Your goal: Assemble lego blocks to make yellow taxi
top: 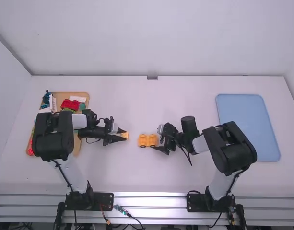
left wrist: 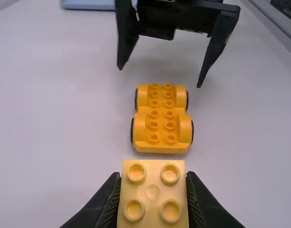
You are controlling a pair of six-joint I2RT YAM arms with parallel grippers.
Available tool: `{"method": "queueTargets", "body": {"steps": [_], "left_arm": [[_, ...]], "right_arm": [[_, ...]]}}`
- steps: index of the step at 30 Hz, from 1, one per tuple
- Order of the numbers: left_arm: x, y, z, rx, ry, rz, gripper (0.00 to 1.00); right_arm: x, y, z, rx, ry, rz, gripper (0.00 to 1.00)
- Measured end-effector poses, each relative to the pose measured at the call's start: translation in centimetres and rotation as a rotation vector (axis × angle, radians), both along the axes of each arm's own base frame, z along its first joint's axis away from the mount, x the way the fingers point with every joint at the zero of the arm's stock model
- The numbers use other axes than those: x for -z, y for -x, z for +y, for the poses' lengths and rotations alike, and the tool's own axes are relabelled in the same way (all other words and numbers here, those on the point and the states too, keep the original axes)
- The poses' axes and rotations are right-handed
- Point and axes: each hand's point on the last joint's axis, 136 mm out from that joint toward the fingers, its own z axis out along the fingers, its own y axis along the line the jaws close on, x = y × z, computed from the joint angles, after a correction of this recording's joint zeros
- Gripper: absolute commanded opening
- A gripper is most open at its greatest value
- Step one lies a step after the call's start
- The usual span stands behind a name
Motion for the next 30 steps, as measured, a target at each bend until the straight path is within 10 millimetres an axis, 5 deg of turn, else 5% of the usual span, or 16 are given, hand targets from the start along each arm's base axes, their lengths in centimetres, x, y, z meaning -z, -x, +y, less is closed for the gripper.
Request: {"method": "queueTargets", "body": {"steps": [14,30], "left_arm": [[0.0,-0.8,-6.4,0.063,-0.19,-0.111,0.02],[-1.2,0.1,-7.7,0.002,-0.191,-0.06,0.02]], "right_arm": [[0.7,0.5,0.8,-0.008,0.049,-0.015,0.99],[2.1,-0.2,1.8,-0.073,0.047,-0.001,0.99]]}}
